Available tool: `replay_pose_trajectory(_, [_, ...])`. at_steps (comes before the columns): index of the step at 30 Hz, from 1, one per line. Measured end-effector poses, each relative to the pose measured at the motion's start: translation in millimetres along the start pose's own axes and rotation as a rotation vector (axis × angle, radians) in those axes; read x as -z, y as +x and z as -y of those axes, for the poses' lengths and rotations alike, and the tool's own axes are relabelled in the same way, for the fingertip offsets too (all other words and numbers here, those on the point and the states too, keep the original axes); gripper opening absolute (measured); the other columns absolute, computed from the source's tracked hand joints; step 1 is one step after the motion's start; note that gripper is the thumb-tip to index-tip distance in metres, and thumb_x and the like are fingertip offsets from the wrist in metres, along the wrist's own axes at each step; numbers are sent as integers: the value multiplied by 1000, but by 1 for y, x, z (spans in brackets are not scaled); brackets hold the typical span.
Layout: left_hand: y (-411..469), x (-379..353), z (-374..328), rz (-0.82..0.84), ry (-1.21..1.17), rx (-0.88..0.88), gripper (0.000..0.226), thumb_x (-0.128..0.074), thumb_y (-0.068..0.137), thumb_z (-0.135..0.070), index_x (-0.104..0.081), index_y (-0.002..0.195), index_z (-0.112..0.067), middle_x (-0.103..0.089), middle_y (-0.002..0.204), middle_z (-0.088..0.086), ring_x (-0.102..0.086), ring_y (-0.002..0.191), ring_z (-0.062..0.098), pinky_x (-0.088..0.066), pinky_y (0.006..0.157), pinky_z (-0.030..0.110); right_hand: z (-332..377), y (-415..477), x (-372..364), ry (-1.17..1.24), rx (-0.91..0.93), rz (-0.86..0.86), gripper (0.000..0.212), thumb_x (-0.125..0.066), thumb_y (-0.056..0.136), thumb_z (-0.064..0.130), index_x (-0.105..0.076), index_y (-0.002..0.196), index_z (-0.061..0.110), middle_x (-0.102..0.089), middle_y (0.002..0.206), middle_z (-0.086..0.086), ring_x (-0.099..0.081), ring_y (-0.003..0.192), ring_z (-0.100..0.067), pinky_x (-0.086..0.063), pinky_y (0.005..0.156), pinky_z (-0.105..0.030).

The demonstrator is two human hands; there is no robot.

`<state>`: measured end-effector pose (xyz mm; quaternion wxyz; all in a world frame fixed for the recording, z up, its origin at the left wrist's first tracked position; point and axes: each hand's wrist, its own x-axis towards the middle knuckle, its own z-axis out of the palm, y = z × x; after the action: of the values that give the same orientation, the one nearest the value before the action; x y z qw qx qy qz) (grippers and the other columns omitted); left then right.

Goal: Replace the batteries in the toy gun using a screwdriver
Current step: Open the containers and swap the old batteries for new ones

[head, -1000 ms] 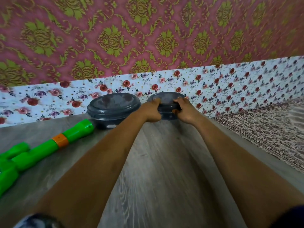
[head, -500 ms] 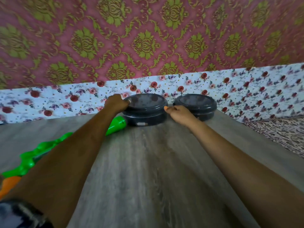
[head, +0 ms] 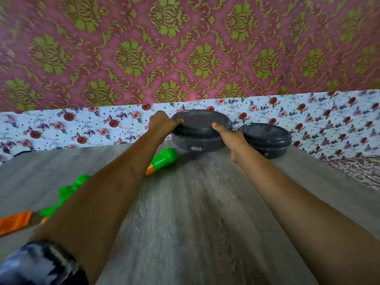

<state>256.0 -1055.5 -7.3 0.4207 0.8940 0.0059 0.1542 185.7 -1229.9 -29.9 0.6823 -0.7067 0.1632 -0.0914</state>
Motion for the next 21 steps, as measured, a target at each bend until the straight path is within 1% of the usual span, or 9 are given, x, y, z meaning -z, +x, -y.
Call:
replay_pose_trajectory(2, [-12, 12, -8, -12, -36, -14, 41, -70, 77, -43, -56, 74, -5, -58, 70, 12, -64, 80, 32, -43, 63, 32, 8, -10, 7, 9, 23, -10, 82, -66, 80, 46, -31, 142, 5, -39, 145, -10, -43, 129, -29, -40, 104, -41])
replay_pose_trajectory(5, [-52, 30, -17, -22, -73, -10, 39, -71, 77, -41, -58, 66, -6, -53, 60, 5, -58, 68, 24, -43, 61, 30, 10, -41, 24, -2, 74, 6, 70, -69, 76, 47, -49, 132, 10, -53, 134, -8, -53, 119, -26, -44, 100, -39])
replay_pose_trajectory(7, [-85, 38, -18, -6, -106, -16, 38, -72, 77, -40, -67, 72, -2, -62, 68, 10, -64, 74, 27, -52, 72, 35, 7, -71, 39, -27, 86, 15, 69, -71, 72, 50, -55, 127, 13, -58, 129, -5, -56, 114, -23, -45, 98, -38])
replay_pose_trajectory(10, [-138, 46, -23, -3, -150, -13, 38, -73, 77, -38, -69, 78, 0, -65, 78, 13, -64, 83, 30, -53, 82, 41, -1, -119, 62, -18, 96, 3, 69, -72, 73, 46, -53, 130, 12, -57, 130, -1, -54, 118, -21, -44, 94, -32])
replay_pose_trajectory(13, [-193, 50, -33, 38, -179, -2, 25, -72, 79, -35, -62, 73, -14, -59, 80, 1, -56, 87, 20, -47, 81, 31, -10, -165, 89, -38, 97, -38, 60, -71, 75, 43, -56, 125, 13, -58, 128, -2, -54, 118, -20, -44, 92, -31])
replay_pose_trajectory(14, [-215, 52, -36, 57, -196, -3, 21, -72, 80, -34, -63, 80, -15, -57, 86, -1, -55, 90, 17, -46, 84, 29, -16, -185, 100, -62, 85, -53, 56, -70, 76, 44, -60, 121, 14, -61, 124, -3, -56, 115, -21, -45, 90, -32])
replay_pose_trajectory(16, [-249, 51, -37, 96, -251, 7, 36, -73, 78, -33, -64, 107, -13, -60, 102, 1, -58, 99, 19, -50, 92, 33, -27, -214, 118, -118, 72, -78, 50, -70, 75, 47, -64, 112, 13, -65, 115, -4, -58, 109, -21, -46, 87, -33])
replay_pose_trajectory(17, [-262, 49, -37, 109, -275, 11, 40, -74, 77, -33, -63, 111, -15, -64, 107, 4, -61, 101, 22, -51, 92, 36, -32, -225, 126, -138, 71, -86, 49, -70, 75, 48, -65, 109, 13, -66, 112, -4, -59, 107, -21, -47, 88, -35])
replay_pose_trajectory(21, [-304, 44, -34, 172, -317, -38, 15, -75, 75, -31, -66, 86, -25, -69, 88, 6, -66, 91, 27, -54, 85, 44, -46, -266, 152, -108, 64, -129, 45, -70, 77, 44, -65, 105, 9, -65, 104, -5, -59, 101, -22, -45, 80, -32])
